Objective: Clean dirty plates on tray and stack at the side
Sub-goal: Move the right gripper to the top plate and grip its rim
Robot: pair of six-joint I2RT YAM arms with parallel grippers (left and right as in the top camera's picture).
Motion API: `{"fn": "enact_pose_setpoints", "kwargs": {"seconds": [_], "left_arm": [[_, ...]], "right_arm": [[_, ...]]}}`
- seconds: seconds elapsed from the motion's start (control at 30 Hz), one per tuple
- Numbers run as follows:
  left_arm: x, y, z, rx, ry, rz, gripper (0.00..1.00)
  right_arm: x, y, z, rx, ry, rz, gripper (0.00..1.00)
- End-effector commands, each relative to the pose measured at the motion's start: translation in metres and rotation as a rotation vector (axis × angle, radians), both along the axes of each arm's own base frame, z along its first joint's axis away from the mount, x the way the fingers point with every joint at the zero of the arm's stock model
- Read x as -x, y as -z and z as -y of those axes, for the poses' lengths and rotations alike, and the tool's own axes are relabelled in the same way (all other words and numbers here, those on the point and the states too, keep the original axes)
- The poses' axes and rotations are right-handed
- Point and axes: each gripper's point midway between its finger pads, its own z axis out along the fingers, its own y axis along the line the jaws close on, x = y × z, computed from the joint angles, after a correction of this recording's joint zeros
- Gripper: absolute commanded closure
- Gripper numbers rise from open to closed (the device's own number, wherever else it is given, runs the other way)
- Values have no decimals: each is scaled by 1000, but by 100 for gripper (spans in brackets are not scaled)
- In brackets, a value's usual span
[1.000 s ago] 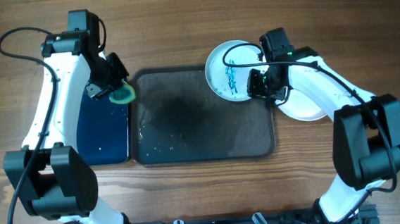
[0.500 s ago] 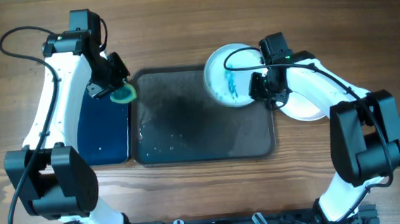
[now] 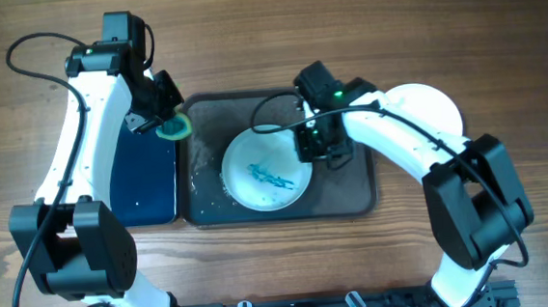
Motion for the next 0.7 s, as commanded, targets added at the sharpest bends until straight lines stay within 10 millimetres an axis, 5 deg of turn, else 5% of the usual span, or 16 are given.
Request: {"fn": "enact_pose_setpoints", "kwargs": {"seconds": [0.0,0.07,0.17,0.33,0.6,0.67], "left_arm": [[-4,-13,5,11,20,43,96],[-4,-13,5,11,20,44,96],[-7,-14,5,11,20,54,96],[-7,-14,5,13,14,54,96],[-15,-16,5,18,3,86,96],[-17,-17,5,19,-1,94,96]], "right_arm": [[-1,-4,-12,-36,-108,34,55],[-4,-4,-11,-33,-199,73,54],[-35,-2,7,114,-335,249,44],[-57,-3,-7,106,-558,395,41],[-42,30,-15,47,-639,308,41],[-38,43,-16,39,-629,272,50]]}}
